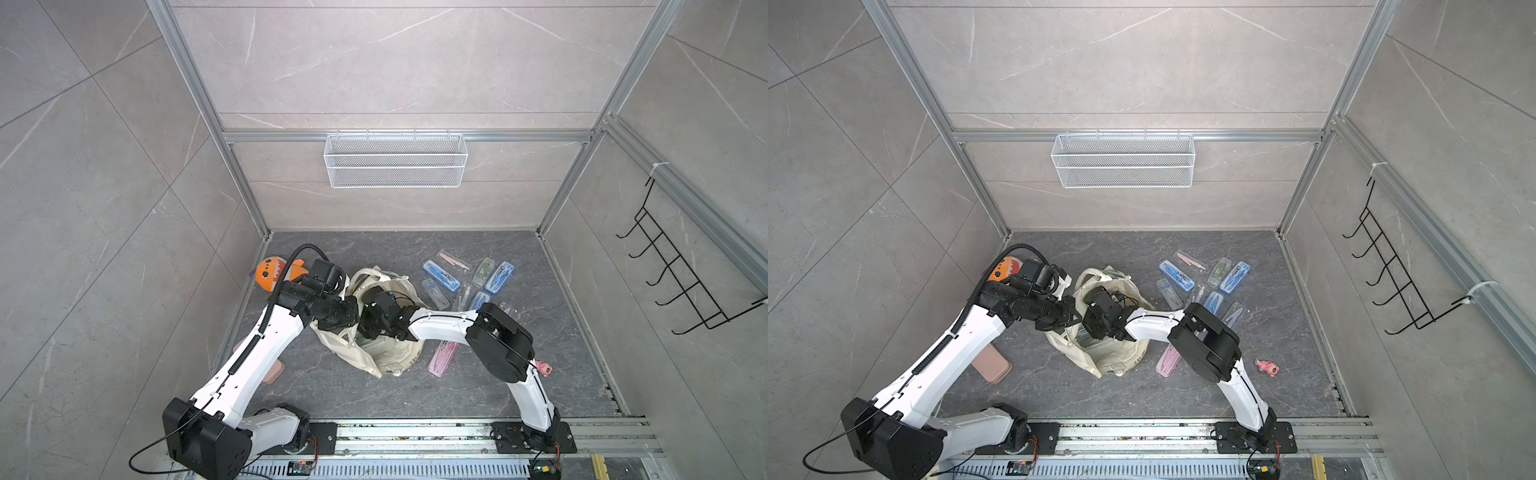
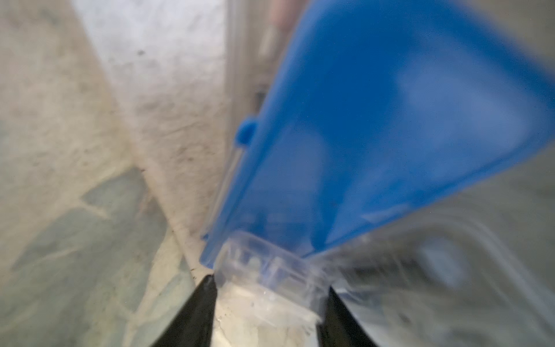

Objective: Take out the compass set from the canvas bag
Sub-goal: Pick up the compass set from the canvas bag.

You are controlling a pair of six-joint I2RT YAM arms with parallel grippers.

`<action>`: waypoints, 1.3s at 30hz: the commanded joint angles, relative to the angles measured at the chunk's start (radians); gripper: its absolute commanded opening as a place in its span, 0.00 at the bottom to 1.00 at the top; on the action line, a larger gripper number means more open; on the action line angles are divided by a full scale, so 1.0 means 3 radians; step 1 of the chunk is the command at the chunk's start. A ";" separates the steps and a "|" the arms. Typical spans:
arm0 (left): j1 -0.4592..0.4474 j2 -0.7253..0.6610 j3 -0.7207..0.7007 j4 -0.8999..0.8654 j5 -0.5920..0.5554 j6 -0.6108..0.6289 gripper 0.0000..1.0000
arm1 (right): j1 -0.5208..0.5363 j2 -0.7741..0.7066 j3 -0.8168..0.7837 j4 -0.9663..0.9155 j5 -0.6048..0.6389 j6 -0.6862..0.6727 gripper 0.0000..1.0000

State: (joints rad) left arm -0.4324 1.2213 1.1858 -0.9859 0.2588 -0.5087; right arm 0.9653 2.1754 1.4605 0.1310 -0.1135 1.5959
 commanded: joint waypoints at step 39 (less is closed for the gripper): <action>-0.0006 -0.0023 0.0066 -0.0261 0.0050 0.0203 0.00 | -0.0112 -0.0812 -0.0603 -0.0994 0.0297 -0.0252 0.73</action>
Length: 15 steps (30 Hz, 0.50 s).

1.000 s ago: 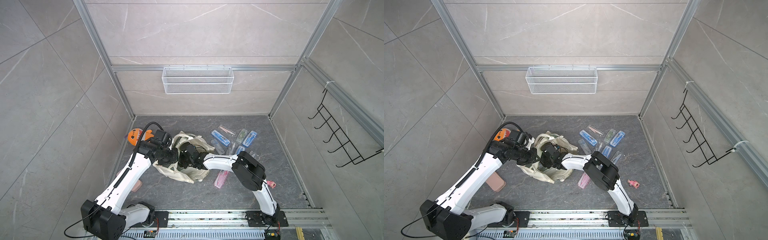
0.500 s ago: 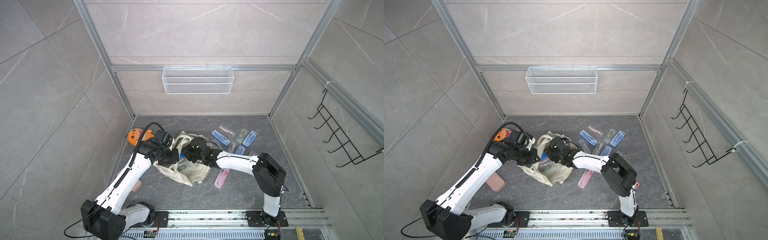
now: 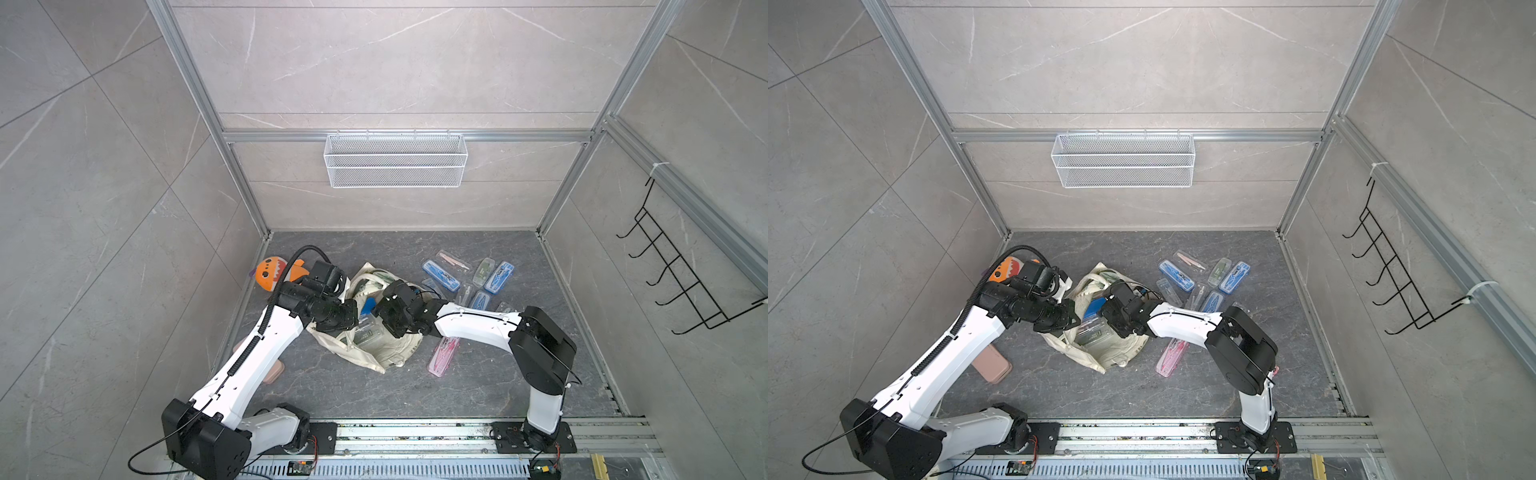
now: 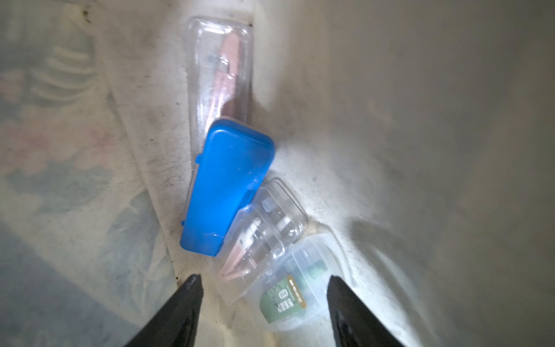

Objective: Take out the compass set from the canvas bag
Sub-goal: Pick up the compass set from the canvas bag.

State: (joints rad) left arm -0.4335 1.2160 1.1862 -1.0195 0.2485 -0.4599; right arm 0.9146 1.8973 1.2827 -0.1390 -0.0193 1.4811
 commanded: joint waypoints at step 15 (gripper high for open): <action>-0.0005 -0.0063 -0.0059 -0.0089 0.0170 -0.0090 0.00 | 0.0176 0.0615 -0.0054 0.1231 -0.0259 0.0249 0.70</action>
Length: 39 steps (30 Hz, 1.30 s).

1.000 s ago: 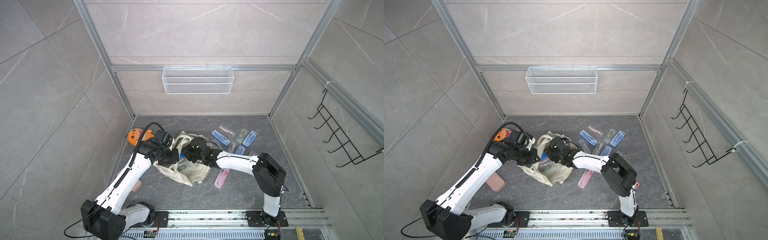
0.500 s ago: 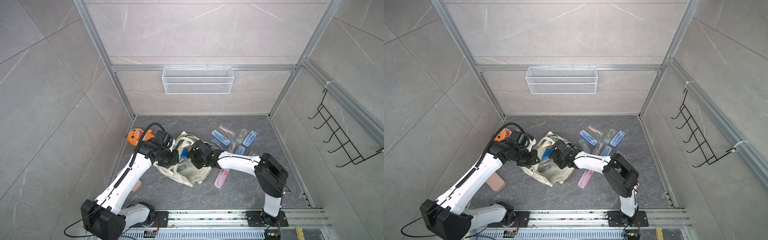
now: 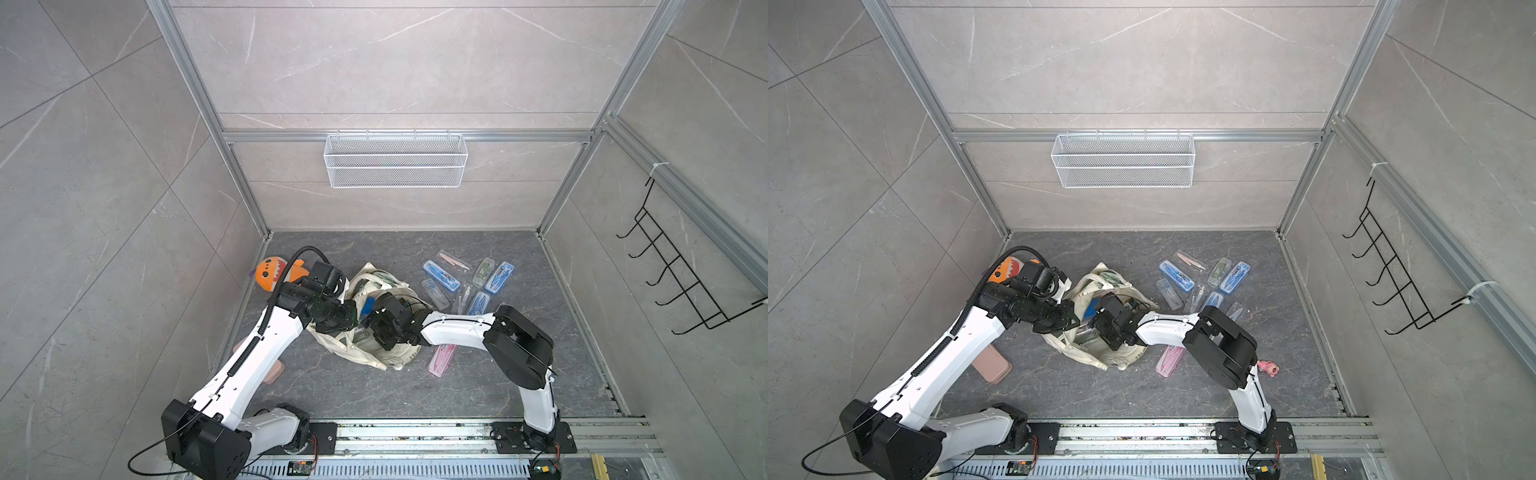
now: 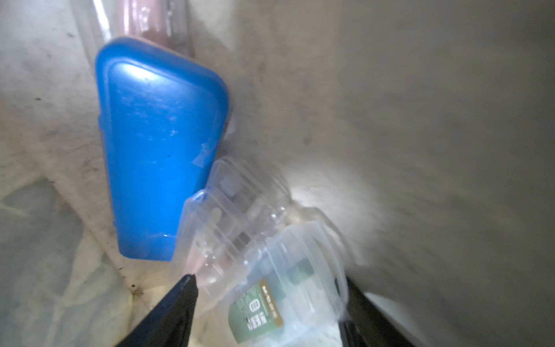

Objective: Take out the compass set from the canvas bag
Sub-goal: Pick up the compass set from the canvas bag.

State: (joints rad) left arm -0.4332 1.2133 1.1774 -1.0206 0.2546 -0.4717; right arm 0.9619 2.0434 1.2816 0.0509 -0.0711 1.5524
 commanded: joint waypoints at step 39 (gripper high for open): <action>-0.0010 -0.0134 0.0297 -0.0268 -0.0228 0.0700 0.00 | -0.0059 -0.0635 -0.0487 0.0874 0.0179 -0.0481 0.16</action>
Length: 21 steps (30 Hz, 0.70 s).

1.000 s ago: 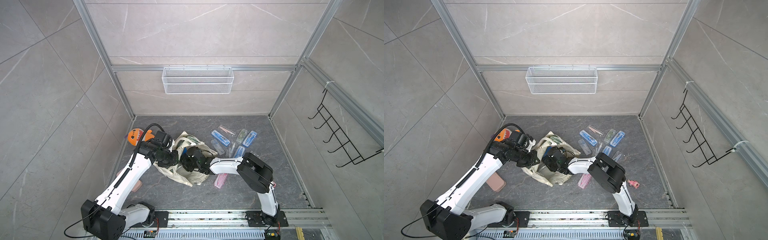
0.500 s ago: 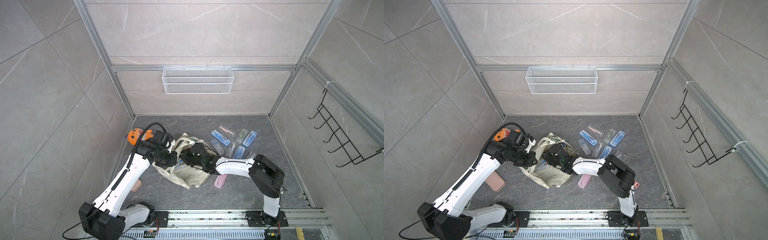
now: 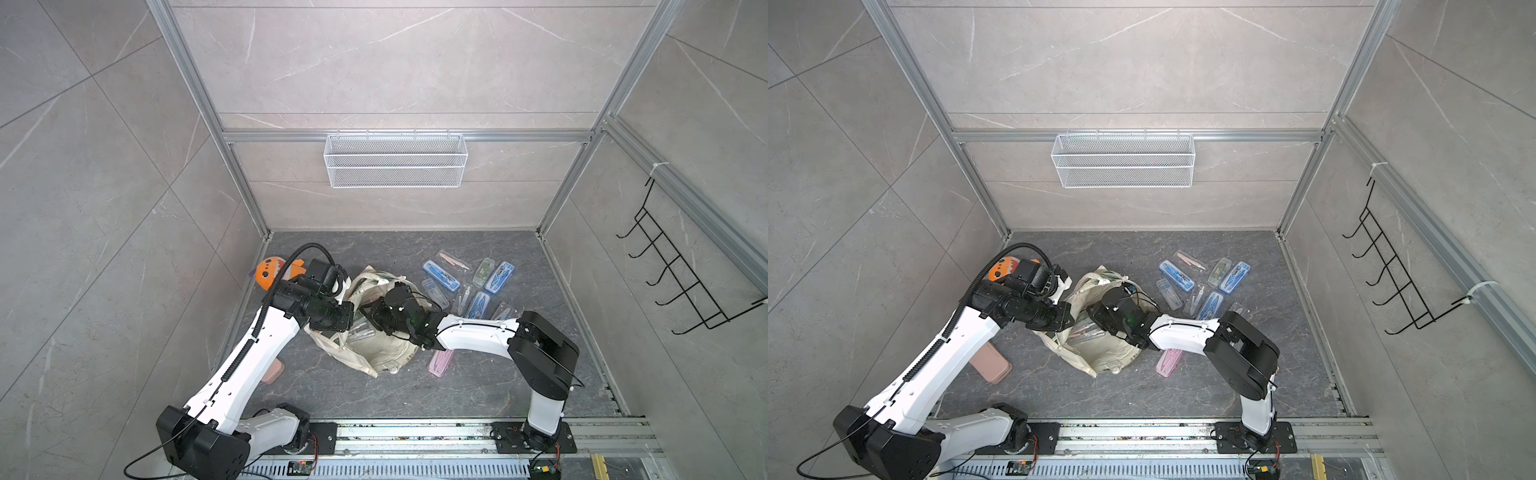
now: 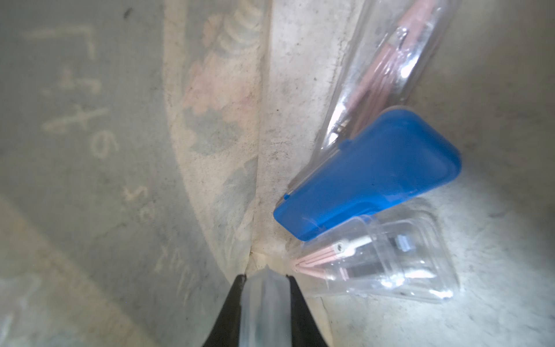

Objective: Take out the compass set from the canvas bag
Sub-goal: Pick up the compass set from the canvas bag.

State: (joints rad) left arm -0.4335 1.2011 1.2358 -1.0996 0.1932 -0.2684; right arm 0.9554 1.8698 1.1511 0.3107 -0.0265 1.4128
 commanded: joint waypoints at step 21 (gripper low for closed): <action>0.0026 0.0401 0.0520 -0.0109 -0.0363 -0.0292 0.00 | -0.0514 -0.1955 -0.0108 -0.2148 -0.0071 -0.1492 0.12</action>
State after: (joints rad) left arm -0.4332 1.3094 1.3506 -1.1267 0.1055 -0.3416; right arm 0.8314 1.3373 1.1244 -0.2153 0.0036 1.0725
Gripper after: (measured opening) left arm 0.116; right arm 0.212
